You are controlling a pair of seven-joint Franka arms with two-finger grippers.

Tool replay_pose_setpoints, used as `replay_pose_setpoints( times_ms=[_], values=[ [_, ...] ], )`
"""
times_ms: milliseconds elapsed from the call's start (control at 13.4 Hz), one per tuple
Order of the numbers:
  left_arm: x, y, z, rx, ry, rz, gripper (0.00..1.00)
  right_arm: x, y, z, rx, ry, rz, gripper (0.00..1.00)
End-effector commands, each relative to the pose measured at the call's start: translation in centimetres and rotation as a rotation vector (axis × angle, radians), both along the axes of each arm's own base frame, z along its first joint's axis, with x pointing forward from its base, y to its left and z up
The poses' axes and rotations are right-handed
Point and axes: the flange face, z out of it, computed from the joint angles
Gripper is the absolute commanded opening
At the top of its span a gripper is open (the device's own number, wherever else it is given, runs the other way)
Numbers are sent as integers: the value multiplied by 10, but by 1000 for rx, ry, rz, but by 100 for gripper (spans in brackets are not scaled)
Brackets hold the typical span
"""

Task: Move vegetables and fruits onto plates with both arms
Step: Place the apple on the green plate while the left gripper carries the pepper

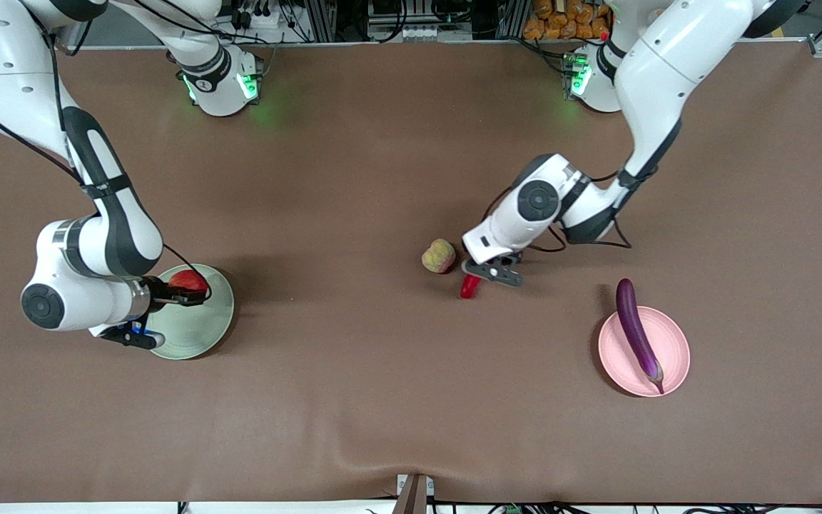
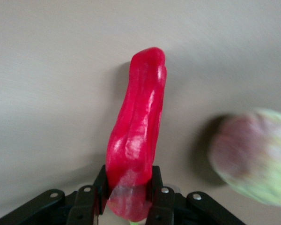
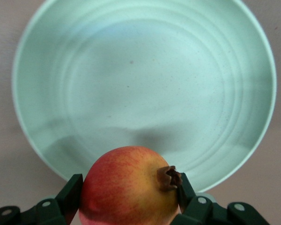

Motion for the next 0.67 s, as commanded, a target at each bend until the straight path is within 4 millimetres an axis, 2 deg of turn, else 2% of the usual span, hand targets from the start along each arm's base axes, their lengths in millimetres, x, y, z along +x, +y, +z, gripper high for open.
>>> replay_pose_setpoints(
  times_ms=[0,75,149,224,298,447,596],
  values=[
    [45,75,59,88,-27,123,0,-15,-9,1,-6,-12,7,48],
    [68,104,76,79,-35,175,0,-14,-8,3,-5,-13,5,88],
    [81,108,95,45,-45,202,0,-12,-4,7,-1,-19,7,100],
    [92,126,103,39,-36,244,0,-6,5,17,3,-38,8,100],
    [100,145,108,37,-34,289,0,3,24,35,16,-45,33,100],
    [117,200,113,37,-35,382,0,29,49,85,54,-52,45,100],
    [129,248,104,27,-19,463,0,43,102,114,100,-88,9,100]
  ],
)
